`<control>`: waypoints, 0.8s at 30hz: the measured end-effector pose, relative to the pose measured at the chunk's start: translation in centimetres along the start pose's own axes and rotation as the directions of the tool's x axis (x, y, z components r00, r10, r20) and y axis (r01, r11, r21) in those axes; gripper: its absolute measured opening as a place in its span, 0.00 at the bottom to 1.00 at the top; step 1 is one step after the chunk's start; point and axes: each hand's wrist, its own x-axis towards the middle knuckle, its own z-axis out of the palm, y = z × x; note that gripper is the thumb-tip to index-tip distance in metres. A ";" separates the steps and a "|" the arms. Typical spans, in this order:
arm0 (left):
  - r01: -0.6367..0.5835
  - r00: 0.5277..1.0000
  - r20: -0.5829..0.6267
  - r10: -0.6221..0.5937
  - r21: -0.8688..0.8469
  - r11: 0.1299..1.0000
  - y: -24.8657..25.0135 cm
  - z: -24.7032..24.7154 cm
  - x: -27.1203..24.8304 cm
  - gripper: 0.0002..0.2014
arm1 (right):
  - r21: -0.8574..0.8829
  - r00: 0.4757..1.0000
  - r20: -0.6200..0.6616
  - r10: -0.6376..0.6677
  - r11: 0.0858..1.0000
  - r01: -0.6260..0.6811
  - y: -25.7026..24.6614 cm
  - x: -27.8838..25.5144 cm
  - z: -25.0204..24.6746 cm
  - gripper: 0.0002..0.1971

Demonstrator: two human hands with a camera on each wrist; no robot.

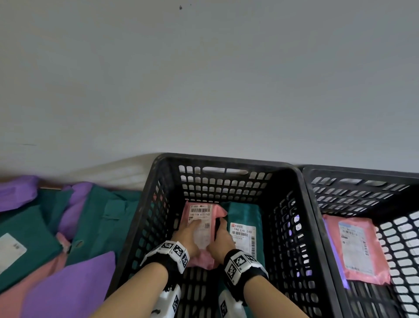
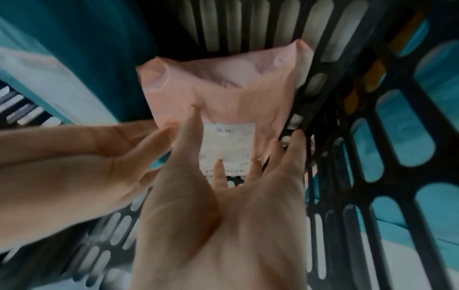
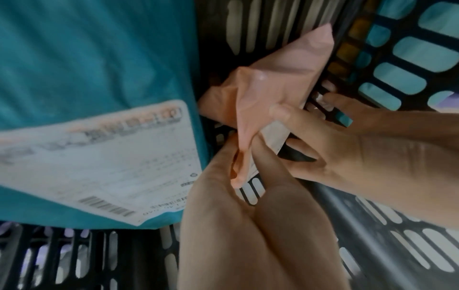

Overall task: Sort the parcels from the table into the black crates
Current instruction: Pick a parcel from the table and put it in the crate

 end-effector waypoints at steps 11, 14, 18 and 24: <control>-0.103 0.994 0.066 0.092 0.183 0.978 0.2 1.8 0.8 0.45 | -0.526 0.966 0.080 -0.246 0.813 0.251 -0.1 -0.6 -1.9 0.38; -0.094 0.993 0.095 0.075 0.211 0.973 0.3 2.3 1.1 0.42 | -0.644 0.978 0.185 -0.094 0.741 0.193 0.1 -0.5 -1.9 0.44; -0.099 0.989 0.132 0.069 0.242 0.965 0.3 2.3 1.8 0.43 | -0.654 0.981 0.189 -0.047 0.739 0.162 0.2 -0.2 -2.1 0.45; -0.095 0.991 0.108 0.073 0.209 0.973 1.3 1.2 2.1 0.39 | -0.526 0.985 0.167 -0.046 0.841 0.128 -1.1 -0.3 -2.8 0.34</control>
